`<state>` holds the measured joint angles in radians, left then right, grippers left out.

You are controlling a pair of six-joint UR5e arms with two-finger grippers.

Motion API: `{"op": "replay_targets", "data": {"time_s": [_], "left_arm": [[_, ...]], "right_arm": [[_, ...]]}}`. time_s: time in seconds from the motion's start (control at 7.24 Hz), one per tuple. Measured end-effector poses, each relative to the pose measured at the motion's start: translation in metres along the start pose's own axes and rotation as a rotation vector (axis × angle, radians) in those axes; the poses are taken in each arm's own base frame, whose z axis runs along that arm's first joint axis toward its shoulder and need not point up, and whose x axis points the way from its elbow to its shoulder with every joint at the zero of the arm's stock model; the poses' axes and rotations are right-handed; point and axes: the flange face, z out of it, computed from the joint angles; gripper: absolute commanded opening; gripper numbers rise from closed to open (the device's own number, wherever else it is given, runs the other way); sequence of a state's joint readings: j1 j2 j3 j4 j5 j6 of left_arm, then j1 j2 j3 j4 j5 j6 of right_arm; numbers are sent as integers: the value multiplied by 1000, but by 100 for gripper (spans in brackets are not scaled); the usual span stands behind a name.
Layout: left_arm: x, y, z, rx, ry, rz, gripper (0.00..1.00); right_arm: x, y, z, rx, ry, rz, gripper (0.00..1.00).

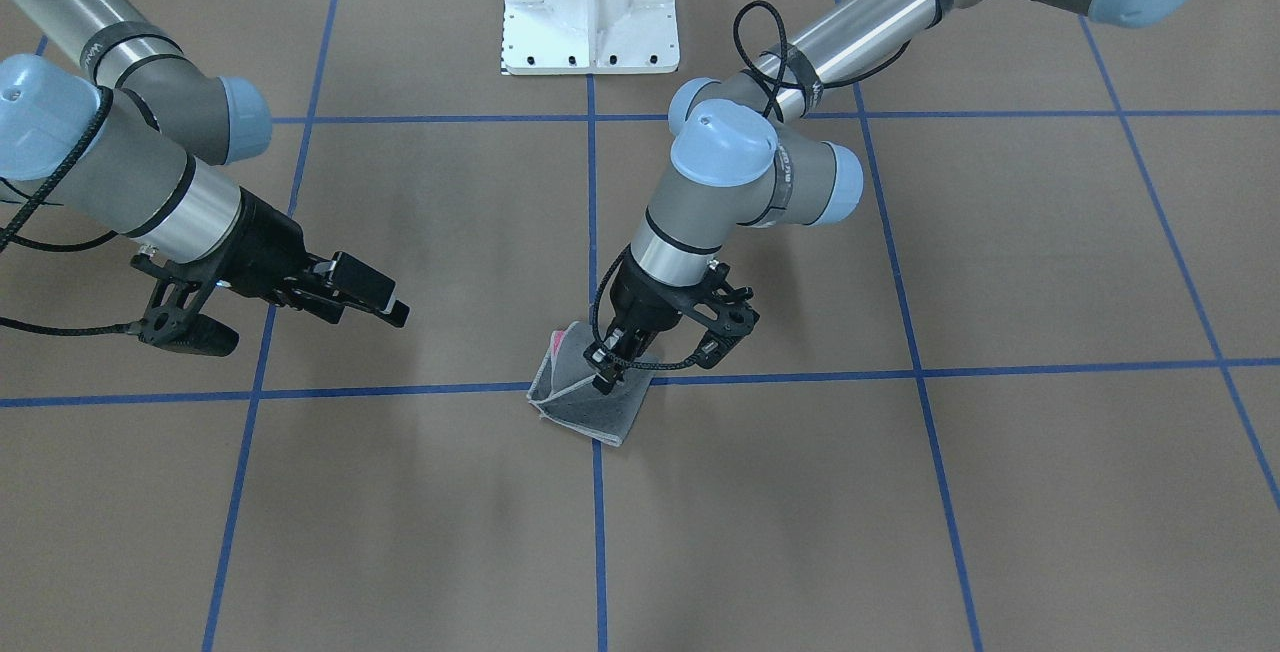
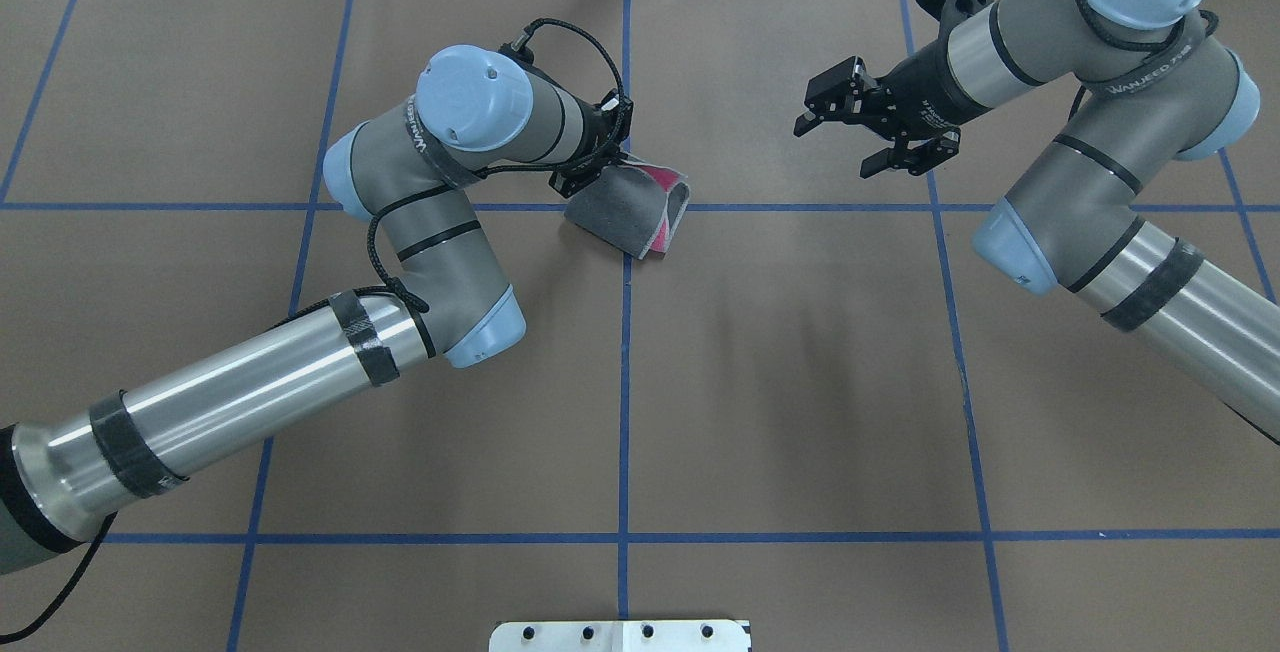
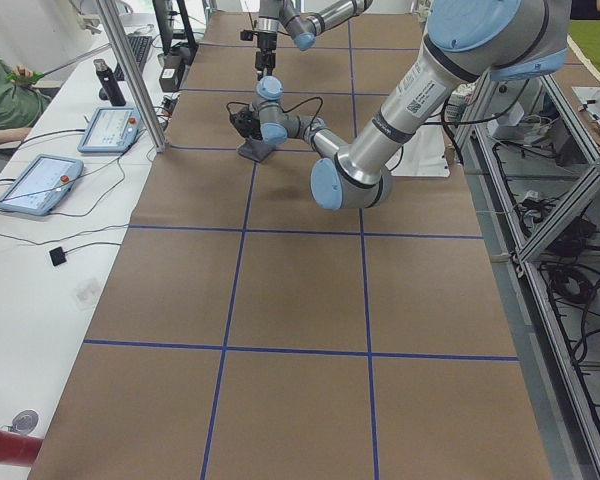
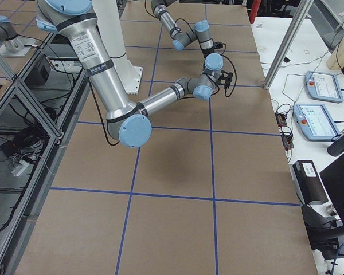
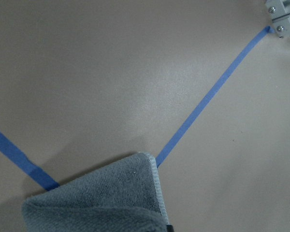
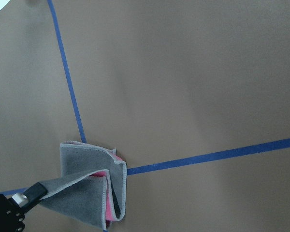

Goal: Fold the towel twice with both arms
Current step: 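Open the left gripper and raise both arms away from the folded towel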

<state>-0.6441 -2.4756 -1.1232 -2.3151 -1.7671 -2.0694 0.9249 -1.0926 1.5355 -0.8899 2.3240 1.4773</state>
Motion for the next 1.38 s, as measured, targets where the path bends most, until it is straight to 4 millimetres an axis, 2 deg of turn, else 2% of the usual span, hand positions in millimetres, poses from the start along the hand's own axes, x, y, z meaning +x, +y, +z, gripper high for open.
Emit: {"op": "replay_targets", "data": {"time_s": [0.28, 0.41, 0.55, 0.97, 1.24, 1.38], "left_arm": [[2, -1, 11, 0, 1, 0, 0], [2, -3, 12, 3, 1, -1, 43], [3, -6, 13, 7, 2, -5, 99], [12, -24, 5, 28, 20, -36, 100], [26, -49, -11, 34, 36, -50, 100], [26, -66, -20, 9, 21, -54, 100]], "right_arm": [[1, 0, 0, 0, 1, 1, 100], [1, 0, 0, 1, 1, 1, 100], [1, 0, 0, 1, 1, 1, 100], [-1, 0, 0, 0, -1, -1, 100], [-10, 1, -1, -1, -11, -10, 100], [-21, 2, -2, -1, -21, -20, 100]]}}
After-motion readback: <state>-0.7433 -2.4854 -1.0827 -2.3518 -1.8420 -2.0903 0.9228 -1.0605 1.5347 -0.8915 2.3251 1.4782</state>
